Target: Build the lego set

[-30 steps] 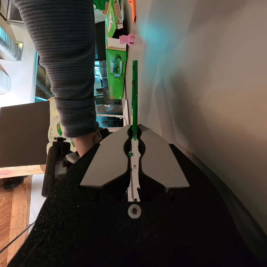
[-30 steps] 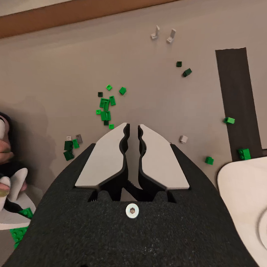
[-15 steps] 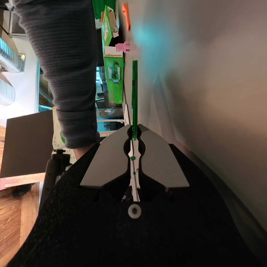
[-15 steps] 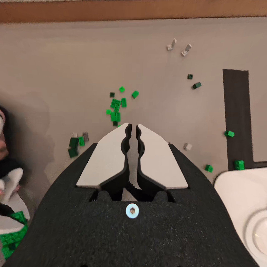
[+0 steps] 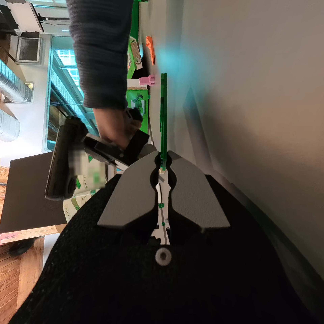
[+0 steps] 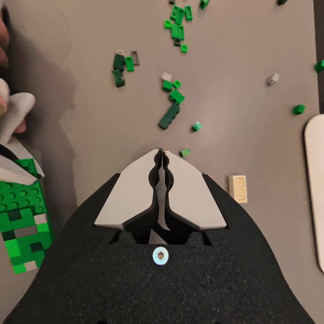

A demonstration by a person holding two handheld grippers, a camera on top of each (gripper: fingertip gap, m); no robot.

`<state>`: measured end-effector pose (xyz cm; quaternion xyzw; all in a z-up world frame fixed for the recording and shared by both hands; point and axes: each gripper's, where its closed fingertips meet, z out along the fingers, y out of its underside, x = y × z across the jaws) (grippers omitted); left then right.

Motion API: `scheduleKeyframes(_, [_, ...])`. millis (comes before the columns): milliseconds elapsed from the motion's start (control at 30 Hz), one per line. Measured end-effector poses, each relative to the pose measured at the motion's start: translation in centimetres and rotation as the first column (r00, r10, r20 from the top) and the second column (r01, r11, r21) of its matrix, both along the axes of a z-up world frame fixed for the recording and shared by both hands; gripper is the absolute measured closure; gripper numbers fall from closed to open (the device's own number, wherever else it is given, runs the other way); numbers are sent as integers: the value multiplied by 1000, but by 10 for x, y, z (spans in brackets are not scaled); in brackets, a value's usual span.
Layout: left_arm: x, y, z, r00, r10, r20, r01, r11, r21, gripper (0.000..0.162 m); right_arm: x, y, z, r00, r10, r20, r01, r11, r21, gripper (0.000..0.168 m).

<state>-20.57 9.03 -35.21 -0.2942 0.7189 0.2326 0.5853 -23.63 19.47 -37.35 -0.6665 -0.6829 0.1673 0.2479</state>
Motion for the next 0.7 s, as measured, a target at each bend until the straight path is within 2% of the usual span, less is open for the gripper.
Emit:
scheduleKeyframes(167, [4, -3, -4, 1000, -16, -20, 16, 1000, 2, 158, -57, -33, 9, 986, 129, -102, -139, 986, -96, 168])
scheduleKeyframes(267, [2, -2, -3, 1000, -8, -12, 8, 1000, -3, 158, -87, -55, 5, 964, 254, -75, -262, 957, -127, 168])
scheduleKeyframes(367, [0, -1, -3, 1000, -2, -15, 2, 1000, -6, 157, -106, -66, -3, 946, 323, -32, -324, 938, -120, 168])
scheduleKeyframes(500, [0, -1, -4, 1000, -1, -15, 1, 1000, -7, 158, -109, -60, -19, 944, 325, 63, -319, 944, -88, 168])
scheduleKeyframes(600, [-1, 0, -4, 1000, 3, -17, -3, 1000, -14, 157, -102, -33, -18, 957, 258, 135, -265, 963, 38, 168])
scheduleKeyframes(633, [-1, 1, -5, 1000, 3, -17, -4, 1000, -16, 157, -102, -30, -15, 955, 267, 131, -278, 957, 77, 168])
scheduleKeyframes(700, [-1, 1, -5, 1000, 3, -19, -3, 1000, -16, 158, -104, -35, -10, 950, 297, 96, -303, 951, 54, 166])
